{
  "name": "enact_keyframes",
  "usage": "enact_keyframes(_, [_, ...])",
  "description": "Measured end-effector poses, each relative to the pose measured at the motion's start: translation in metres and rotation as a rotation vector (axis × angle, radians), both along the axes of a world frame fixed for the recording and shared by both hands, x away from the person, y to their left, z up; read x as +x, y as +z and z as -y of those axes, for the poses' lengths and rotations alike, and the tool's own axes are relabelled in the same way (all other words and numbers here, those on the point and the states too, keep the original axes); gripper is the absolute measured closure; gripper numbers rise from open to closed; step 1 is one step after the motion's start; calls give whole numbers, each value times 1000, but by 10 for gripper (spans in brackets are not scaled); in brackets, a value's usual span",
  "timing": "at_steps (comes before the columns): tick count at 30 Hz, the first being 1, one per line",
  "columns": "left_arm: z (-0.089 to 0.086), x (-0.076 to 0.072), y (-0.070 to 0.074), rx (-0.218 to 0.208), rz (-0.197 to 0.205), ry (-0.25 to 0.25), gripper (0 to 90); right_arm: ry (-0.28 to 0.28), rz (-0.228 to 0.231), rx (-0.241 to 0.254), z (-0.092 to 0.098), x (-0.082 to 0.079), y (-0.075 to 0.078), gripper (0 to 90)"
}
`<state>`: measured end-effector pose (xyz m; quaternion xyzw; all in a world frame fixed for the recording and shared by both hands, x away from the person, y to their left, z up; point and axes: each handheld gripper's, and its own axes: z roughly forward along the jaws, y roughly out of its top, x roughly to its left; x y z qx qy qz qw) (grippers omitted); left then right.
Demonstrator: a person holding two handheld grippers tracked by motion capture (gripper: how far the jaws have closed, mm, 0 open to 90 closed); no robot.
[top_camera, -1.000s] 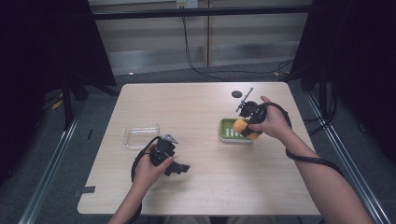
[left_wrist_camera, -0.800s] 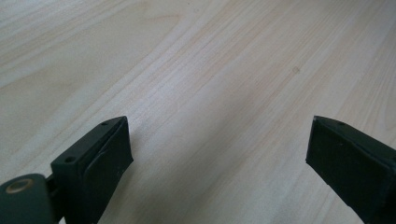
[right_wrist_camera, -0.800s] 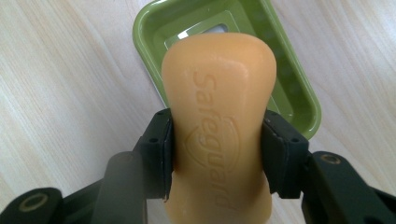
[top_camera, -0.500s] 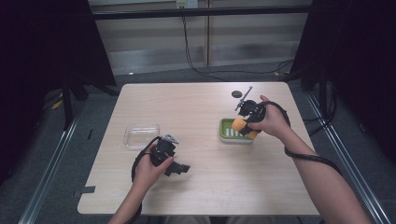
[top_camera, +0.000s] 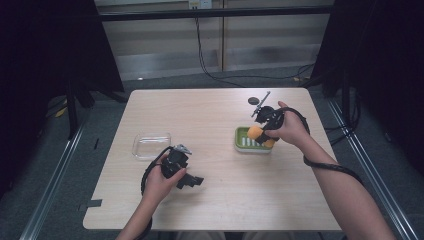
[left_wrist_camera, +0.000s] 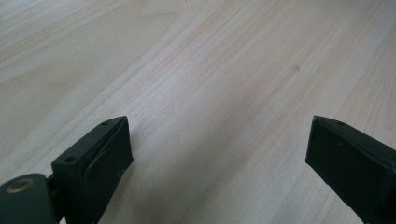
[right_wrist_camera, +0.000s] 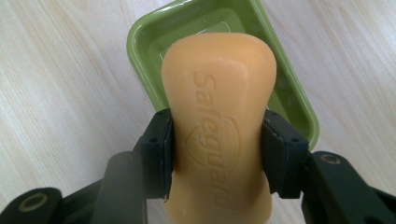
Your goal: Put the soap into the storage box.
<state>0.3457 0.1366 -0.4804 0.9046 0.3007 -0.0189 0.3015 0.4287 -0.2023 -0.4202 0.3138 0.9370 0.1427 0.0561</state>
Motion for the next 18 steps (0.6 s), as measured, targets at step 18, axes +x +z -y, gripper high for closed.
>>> enact_keyframes(18, [0, 1, -1, 1, -8, -1, 69, 2, -5, 4, -1, 4, 0, 510])
